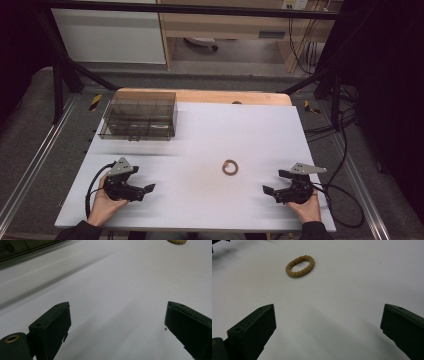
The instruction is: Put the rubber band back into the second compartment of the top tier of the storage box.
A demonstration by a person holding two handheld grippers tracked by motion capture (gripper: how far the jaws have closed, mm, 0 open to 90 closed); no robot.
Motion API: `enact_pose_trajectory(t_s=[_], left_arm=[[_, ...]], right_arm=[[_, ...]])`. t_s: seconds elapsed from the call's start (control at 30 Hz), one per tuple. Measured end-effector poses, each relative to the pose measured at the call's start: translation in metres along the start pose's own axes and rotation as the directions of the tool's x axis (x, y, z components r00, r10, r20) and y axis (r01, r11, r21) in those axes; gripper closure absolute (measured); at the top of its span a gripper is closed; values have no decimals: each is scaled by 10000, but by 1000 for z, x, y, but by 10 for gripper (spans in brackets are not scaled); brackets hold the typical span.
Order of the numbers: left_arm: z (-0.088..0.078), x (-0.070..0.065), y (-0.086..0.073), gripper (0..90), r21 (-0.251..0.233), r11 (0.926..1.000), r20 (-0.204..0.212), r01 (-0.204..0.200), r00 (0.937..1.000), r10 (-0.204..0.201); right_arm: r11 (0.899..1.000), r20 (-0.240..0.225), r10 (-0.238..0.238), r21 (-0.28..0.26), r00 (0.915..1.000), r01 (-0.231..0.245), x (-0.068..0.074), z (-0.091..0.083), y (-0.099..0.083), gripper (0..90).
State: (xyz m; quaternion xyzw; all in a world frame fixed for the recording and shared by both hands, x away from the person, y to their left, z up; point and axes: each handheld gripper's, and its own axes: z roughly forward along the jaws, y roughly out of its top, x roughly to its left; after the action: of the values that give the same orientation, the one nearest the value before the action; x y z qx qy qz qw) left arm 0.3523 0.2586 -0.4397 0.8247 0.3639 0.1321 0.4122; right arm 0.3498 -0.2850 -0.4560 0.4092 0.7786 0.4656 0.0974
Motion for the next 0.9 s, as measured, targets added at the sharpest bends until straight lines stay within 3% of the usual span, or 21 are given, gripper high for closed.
enact_pose_trajectory(t_s=[0.9], left_arm=[[22, -26, 20, 61, 236, 9991, 436, -345, 9985, 335]], right_arm=[[9999, 94, -106, 61, 9999, 105, 1, 0, 1, 7]])
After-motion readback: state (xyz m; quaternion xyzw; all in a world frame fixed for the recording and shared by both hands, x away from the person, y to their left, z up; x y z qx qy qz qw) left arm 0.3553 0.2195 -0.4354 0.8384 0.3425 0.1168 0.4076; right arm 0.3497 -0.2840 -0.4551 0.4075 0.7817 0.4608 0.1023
